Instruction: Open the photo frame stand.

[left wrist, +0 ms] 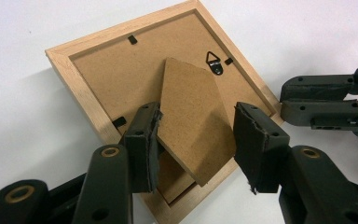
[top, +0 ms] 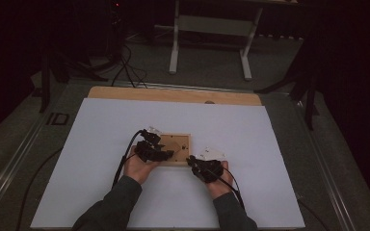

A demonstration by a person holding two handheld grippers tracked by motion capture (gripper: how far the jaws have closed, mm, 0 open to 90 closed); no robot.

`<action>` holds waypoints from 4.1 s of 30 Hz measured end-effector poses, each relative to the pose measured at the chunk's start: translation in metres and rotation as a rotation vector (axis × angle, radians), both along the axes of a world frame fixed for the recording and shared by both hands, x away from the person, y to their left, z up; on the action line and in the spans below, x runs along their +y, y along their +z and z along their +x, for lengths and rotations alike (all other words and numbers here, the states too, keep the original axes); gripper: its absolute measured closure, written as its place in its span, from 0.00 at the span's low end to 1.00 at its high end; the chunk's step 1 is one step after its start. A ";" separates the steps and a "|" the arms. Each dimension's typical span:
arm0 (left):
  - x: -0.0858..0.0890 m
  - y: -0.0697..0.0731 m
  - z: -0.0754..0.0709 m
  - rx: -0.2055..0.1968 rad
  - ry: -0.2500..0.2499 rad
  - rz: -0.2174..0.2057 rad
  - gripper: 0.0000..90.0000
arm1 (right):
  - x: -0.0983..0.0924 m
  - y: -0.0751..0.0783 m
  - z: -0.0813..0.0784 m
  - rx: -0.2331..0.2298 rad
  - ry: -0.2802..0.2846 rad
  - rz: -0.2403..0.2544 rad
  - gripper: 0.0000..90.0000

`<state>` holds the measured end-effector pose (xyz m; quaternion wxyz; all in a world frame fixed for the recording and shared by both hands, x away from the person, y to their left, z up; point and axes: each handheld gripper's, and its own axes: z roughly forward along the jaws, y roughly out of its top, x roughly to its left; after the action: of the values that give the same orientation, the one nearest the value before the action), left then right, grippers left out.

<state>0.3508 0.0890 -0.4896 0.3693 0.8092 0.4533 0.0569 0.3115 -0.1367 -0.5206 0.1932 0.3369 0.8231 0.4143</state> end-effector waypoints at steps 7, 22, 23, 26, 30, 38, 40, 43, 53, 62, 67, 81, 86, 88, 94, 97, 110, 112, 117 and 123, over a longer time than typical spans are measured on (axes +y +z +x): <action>-0.002 0.002 -0.005 -0.042 -0.012 0.023 0.59 | -0.006 0.004 0.003 -0.001 -0.001 0.013 0.84; -0.006 0.002 -0.018 -0.132 -0.015 0.051 0.59 | -0.017 0.014 0.007 0.005 -0.010 0.031 0.80; -0.006 0.002 -0.021 -0.143 -0.016 0.052 0.59 | -0.017 0.014 0.007 0.006 -0.011 0.032 0.80; -0.007 0.002 -0.023 -0.158 -0.015 0.056 0.59 | -0.018 0.015 0.007 0.006 -0.014 0.035 0.80; -0.007 0.000 -0.029 -0.200 -0.017 0.065 0.59 | -0.019 0.017 0.007 0.003 -0.020 0.041 0.79; -0.007 -0.002 -0.036 -0.239 -0.015 0.068 0.59 | -0.020 0.018 0.007 0.001 -0.019 0.044 0.79; -0.007 -0.003 -0.037 -0.245 -0.015 0.068 0.59 | -0.020 0.018 0.007 0.003 -0.022 0.047 0.77; -0.006 -0.004 -0.040 -0.257 -0.009 0.068 0.59 | -0.020 0.019 0.007 0.004 -0.026 0.053 0.77; -0.006 -0.009 -0.049 -0.308 -0.013 0.085 0.59 | -0.020 0.020 0.007 0.005 -0.026 0.055 0.75; -0.004 -0.013 -0.056 -0.337 -0.015 0.090 0.59 | -0.020 0.021 0.007 0.006 -0.022 0.062 0.73; -0.002 -0.016 -0.058 -0.334 -0.005 0.081 0.59 | -0.021 0.022 0.007 0.006 -0.023 0.065 0.73; 0.000 -0.020 -0.063 -0.337 0.005 0.079 0.59 | -0.020 0.027 0.009 0.004 -0.006 0.060 0.71; -0.001 -0.022 -0.067 -0.369 -0.001 0.090 0.59 | -0.023 0.033 0.013 0.001 -0.002 0.071 0.69; -0.001 -0.023 -0.067 -0.375 -0.003 0.091 0.59 | -0.025 0.035 0.016 0.003 -0.003 0.081 0.68; -0.001 -0.023 -0.069 -0.384 -0.005 0.095 0.59 | -0.025 0.041 0.025 0.027 0.003 0.114 0.63; -0.001 -0.023 -0.070 -0.388 -0.009 0.099 0.59 | -0.023 0.043 0.028 0.035 0.009 0.112 0.62; -0.003 -0.026 -0.077 -0.431 -0.008 0.129 0.59 | -0.015 0.052 0.043 0.052 0.032 0.113 0.60; -0.003 -0.027 -0.078 -0.438 -0.006 0.130 0.59 | -0.012 0.051 0.045 0.062 0.033 0.113 0.59; -0.004 -0.028 -0.080 -0.453 -0.008 0.135 0.59 | -0.005 0.047 0.052 0.101 0.038 0.128 0.57; -0.005 -0.028 -0.081 -0.466 -0.013 0.149 0.59 | -0.001 0.043 0.059 0.140 0.045 0.148 0.53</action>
<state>0.2697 0.0844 -0.5175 0.4034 0.8023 0.3451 0.2729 0.3707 -0.1375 -0.4780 0.1004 0.3598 0.8091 0.4537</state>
